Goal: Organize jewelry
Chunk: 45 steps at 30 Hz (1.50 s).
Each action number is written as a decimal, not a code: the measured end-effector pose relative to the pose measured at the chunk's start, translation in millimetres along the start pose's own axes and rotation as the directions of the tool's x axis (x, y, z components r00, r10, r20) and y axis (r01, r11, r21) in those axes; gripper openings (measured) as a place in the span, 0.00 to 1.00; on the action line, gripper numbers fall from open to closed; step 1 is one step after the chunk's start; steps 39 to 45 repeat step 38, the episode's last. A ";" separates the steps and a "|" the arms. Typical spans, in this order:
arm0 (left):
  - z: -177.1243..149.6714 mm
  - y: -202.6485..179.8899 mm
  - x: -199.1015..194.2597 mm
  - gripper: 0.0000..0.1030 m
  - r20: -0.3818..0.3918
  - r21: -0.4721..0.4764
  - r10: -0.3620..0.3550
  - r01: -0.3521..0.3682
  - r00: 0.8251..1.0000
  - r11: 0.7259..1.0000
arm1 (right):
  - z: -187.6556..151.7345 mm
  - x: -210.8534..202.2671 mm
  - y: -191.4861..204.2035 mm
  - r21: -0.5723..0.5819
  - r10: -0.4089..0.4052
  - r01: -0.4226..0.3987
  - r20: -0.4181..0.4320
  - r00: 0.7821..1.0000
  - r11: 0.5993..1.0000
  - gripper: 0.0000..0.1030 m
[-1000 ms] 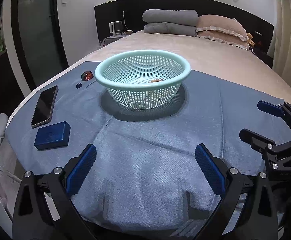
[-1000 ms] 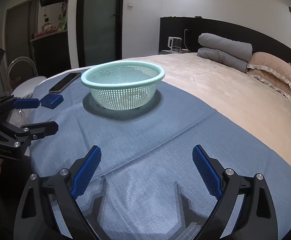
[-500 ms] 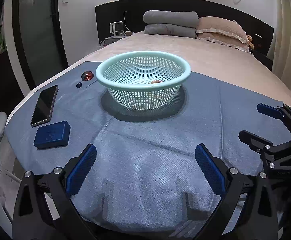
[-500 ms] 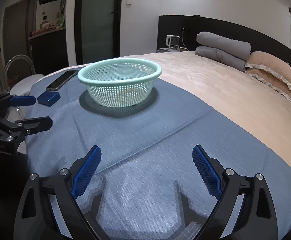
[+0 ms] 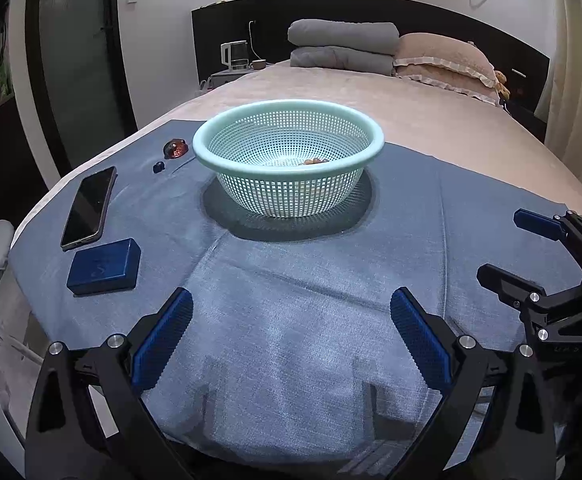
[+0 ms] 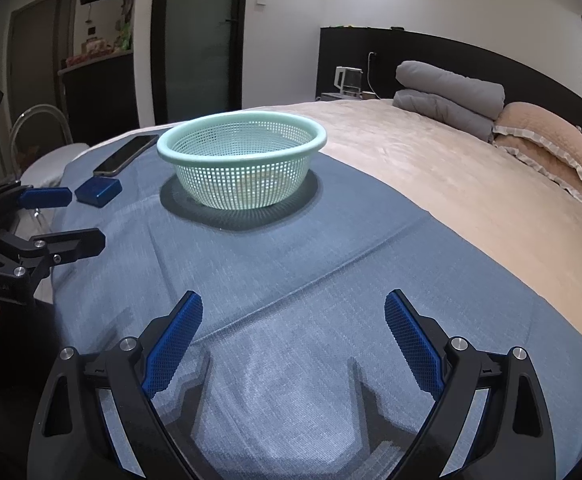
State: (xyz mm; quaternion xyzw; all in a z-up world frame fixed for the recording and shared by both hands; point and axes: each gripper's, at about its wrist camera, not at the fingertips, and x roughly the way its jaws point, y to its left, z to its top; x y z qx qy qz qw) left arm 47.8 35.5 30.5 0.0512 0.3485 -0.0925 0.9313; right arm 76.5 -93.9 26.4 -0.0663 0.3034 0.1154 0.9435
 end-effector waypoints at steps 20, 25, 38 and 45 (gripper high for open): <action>-1.4 0.3 4.0 0.94 -0.022 0.008 -0.012 0.013 1.000 1.000 | 1.0 2.3 -1.1 -0.003 -0.001 0.001 -0.012 1.000 1.000 0.86; -1.9 0.4 3.0 0.94 -0.016 0.009 -0.012 0.012 1.000 1.000 | 0.7 2.4 -0.9 -0.002 0.002 -0.002 -0.011 1.000 1.000 0.86; -0.9 7.7 1.9 0.94 -0.015 -0.031 0.007 -0.008 1.000 0.999 | 0.6 0.1 0.6 -0.007 0.008 -0.008 -0.004 1.000 1.000 0.86; -0.9 7.7 1.9 0.94 -0.015 -0.031 0.007 -0.008 1.000 0.999 | 0.6 0.1 0.6 -0.007 0.008 -0.008 -0.004 1.000 1.000 0.86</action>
